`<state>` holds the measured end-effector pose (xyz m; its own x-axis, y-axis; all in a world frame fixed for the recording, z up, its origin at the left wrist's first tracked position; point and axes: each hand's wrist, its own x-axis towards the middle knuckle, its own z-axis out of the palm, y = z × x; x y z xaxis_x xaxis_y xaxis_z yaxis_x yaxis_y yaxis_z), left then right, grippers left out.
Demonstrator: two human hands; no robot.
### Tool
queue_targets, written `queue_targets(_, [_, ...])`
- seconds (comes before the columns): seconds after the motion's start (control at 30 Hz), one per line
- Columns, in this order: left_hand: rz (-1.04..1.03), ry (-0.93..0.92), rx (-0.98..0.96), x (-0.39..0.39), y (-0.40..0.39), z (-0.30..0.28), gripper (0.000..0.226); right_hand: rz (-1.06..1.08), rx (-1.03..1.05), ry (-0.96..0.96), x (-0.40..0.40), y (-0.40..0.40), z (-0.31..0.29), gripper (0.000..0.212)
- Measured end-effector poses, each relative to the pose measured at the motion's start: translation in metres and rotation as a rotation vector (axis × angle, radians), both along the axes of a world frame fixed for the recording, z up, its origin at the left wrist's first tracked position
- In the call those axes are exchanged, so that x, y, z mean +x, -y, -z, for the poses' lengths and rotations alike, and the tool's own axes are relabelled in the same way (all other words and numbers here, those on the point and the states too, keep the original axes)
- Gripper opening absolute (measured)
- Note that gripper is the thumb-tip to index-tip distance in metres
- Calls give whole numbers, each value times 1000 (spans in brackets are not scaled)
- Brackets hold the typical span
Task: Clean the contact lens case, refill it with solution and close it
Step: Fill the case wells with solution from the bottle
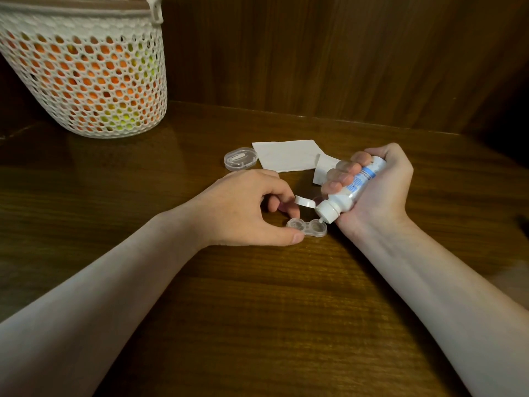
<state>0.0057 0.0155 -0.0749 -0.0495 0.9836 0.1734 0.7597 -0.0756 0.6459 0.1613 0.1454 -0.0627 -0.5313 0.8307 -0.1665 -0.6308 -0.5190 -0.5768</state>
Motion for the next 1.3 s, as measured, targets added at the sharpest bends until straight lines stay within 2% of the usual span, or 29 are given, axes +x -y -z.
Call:
queue_targets(0.1, [-2, 5, -2, -1, -1, 1, 29, -2, 10, -2, 0, 1, 0, 26])
queue_targets(0.3, [1, 17, -5, -1, 0, 1, 30, 6, 7, 10, 0, -1, 1, 33])
queue_targets(0.5, [12, 24, -27, -1, 0, -1, 32, -12, -38, 1, 0, -4, 2, 27])
queue_targets(0.63, [25, 44, -67, -4, 2, -3, 28, -11, -54, -69, 3, -1, -2, 19])
queue_targets(0.77, [6, 77, -91, -2, 5, -3, 28, 21, -27, -91, 4, 4, -13, 30])
queue_targets(0.87, [-6, 121, -103, -2, 7, -3, 29, 3, -13, -76, -4, 8, -22, 26])
queue_targets(1.0, [-4, 174, -113, -4, 8, -3, 30, -25, 44, -21, -15, 10, -21, 32])
queue_targets(1.3, [7, 147, -170, -2, 4, -7, 26, -43, 77, -10, -19, 13, -19, 34])
